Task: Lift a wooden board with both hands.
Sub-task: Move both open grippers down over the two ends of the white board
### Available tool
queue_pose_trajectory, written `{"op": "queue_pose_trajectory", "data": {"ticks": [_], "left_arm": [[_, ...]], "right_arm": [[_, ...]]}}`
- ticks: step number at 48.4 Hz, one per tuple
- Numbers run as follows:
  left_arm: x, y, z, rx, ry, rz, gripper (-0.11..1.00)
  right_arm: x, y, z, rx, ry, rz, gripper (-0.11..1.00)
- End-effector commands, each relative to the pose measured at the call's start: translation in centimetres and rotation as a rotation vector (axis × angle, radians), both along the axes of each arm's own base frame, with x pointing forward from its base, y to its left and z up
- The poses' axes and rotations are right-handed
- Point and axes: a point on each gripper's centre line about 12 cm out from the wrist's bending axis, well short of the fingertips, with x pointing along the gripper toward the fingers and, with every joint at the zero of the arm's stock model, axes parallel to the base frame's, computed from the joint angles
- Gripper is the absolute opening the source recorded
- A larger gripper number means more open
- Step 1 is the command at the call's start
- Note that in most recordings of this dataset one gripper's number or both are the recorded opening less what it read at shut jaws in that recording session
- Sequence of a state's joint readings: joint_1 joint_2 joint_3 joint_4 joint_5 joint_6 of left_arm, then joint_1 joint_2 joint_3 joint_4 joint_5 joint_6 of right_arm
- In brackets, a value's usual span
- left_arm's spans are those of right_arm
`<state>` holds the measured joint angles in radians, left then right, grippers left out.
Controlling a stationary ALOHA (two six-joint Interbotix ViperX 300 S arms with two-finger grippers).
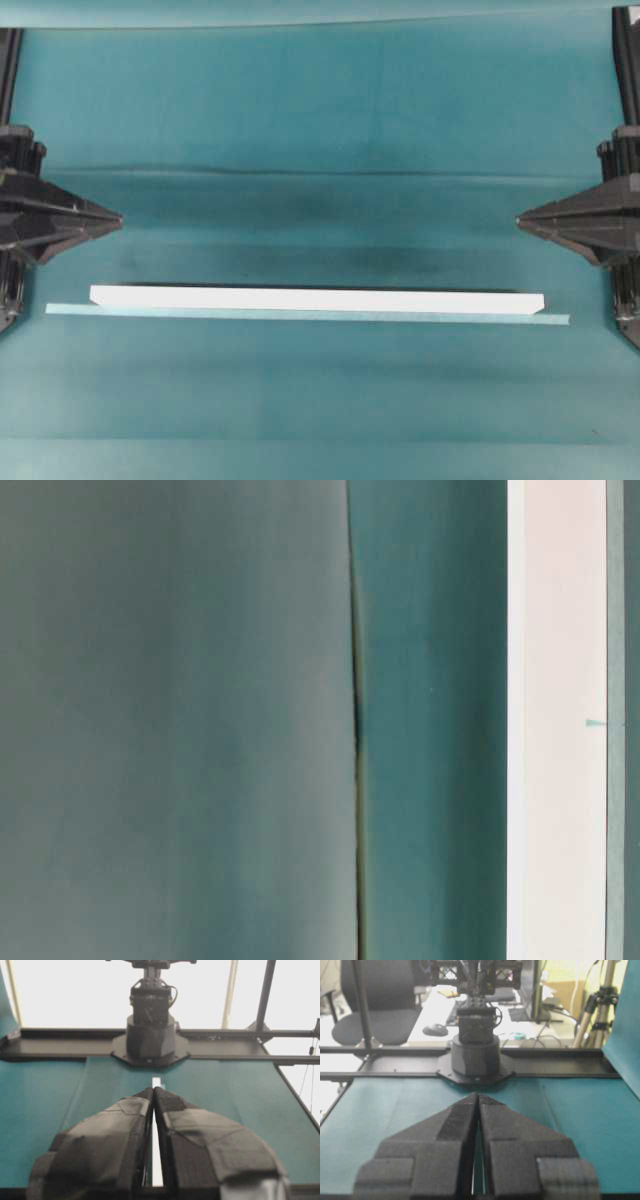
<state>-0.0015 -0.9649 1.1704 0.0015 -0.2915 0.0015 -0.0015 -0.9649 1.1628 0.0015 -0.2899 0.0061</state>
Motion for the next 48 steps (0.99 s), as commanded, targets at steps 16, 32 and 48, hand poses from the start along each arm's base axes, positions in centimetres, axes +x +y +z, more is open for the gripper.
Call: {"op": "queue_pose_trajectory", "data": {"ticks": [16,32,48], "left_arm": [[3.9,-0.9,2.1,-0.109,0.166,-0.037,-0.02],[5.3,-0.9,1.4,-0.106,0.581,-0.004,-0.02],[7.9,-0.9,-0.5,-0.086,0.914,0.022,-0.02]], "right_arm": [[3.4,-0.1,0.0,0.177,0.299,-0.014,0.00],[6.3,0.3,-2.1,0.298,0.769,-0.054,0.00],[9.0,0.8,-4.5,0.287,1.158,-0.085,0.00]]}}
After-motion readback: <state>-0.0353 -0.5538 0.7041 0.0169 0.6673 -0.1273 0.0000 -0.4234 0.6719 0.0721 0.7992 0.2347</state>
